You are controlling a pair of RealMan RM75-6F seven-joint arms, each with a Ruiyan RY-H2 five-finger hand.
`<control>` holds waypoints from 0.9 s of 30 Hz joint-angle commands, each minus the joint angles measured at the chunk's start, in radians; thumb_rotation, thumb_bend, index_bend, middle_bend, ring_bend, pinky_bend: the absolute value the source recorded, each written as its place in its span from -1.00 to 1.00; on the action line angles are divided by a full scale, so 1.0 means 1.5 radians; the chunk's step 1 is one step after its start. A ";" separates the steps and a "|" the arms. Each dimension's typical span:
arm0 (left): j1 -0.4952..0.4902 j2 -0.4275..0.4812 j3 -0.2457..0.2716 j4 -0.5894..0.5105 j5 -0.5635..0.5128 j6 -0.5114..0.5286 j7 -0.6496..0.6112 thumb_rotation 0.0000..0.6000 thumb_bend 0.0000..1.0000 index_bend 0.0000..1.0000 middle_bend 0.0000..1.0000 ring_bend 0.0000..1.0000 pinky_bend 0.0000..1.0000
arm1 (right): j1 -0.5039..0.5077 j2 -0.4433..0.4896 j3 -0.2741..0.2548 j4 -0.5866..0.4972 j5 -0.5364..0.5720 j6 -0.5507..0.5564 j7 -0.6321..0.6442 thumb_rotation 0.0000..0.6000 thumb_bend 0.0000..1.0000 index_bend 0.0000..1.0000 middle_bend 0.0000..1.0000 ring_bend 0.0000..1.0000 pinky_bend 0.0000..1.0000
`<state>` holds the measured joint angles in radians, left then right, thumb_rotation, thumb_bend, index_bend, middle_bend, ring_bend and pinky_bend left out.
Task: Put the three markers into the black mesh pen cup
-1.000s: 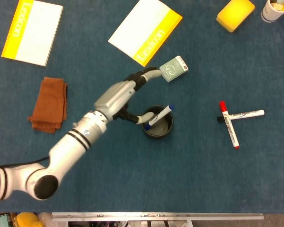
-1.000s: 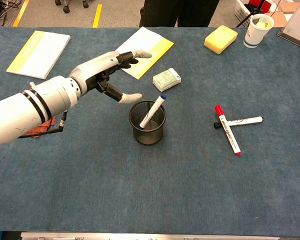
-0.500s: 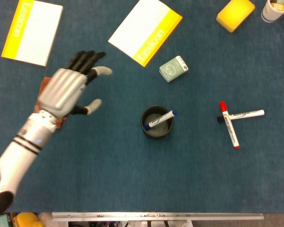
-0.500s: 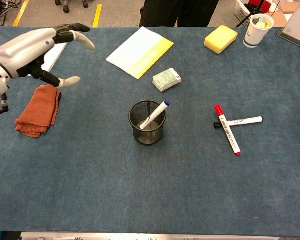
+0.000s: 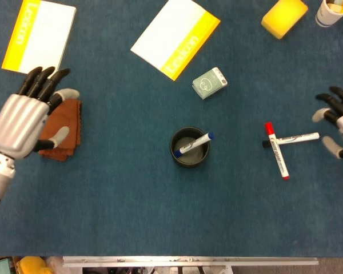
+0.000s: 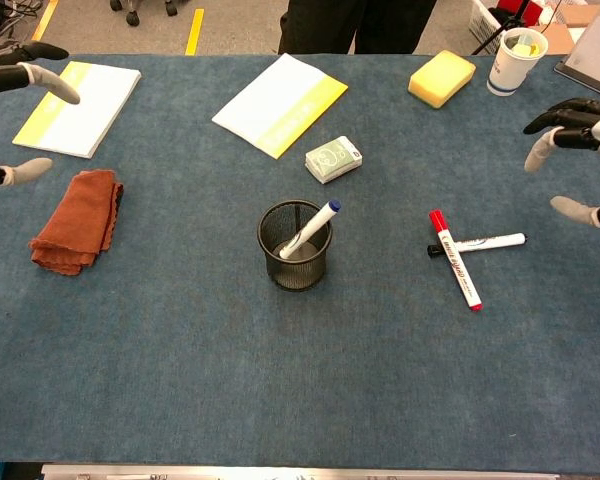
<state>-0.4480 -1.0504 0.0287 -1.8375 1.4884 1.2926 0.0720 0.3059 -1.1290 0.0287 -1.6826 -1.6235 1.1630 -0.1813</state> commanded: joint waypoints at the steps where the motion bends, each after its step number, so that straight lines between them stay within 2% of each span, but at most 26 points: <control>1: 0.007 0.007 0.003 0.002 0.006 0.002 -0.001 1.00 -0.44 -0.47 -0.86 -1.00 -0.99 | 0.016 -0.019 -0.014 0.019 -0.028 -0.014 -0.025 1.00 -0.40 -0.19 -0.57 -0.81 -0.45; 10: 0.027 0.018 0.002 0.002 0.017 0.004 -0.010 1.00 -0.44 -0.47 -0.86 -1.00 -0.99 | 0.048 -0.062 -0.050 0.104 -0.124 -0.012 -0.057 1.00 -0.45 -0.19 -0.57 -0.81 -0.46; 15: 0.033 0.023 0.002 0.000 0.020 -0.001 -0.014 1.00 -0.44 -0.47 -0.86 -1.00 -0.99 | 0.060 -0.089 -0.065 0.146 -0.148 -0.018 -0.063 1.00 -0.60 -0.19 -0.57 -0.81 -0.46; 27: 0.047 0.042 0.003 -0.016 0.033 -0.010 -0.030 1.00 -0.44 -0.47 -0.86 -1.00 -0.99 | 0.069 -0.161 -0.082 0.238 -0.178 0.007 -0.079 1.00 -0.70 -0.19 -0.57 -0.81 -0.47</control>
<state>-0.3783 -0.9896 0.0322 -1.8599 1.5362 1.2790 0.0286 0.4076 -1.3635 -0.0917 -1.3327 -1.8871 1.1708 -0.2955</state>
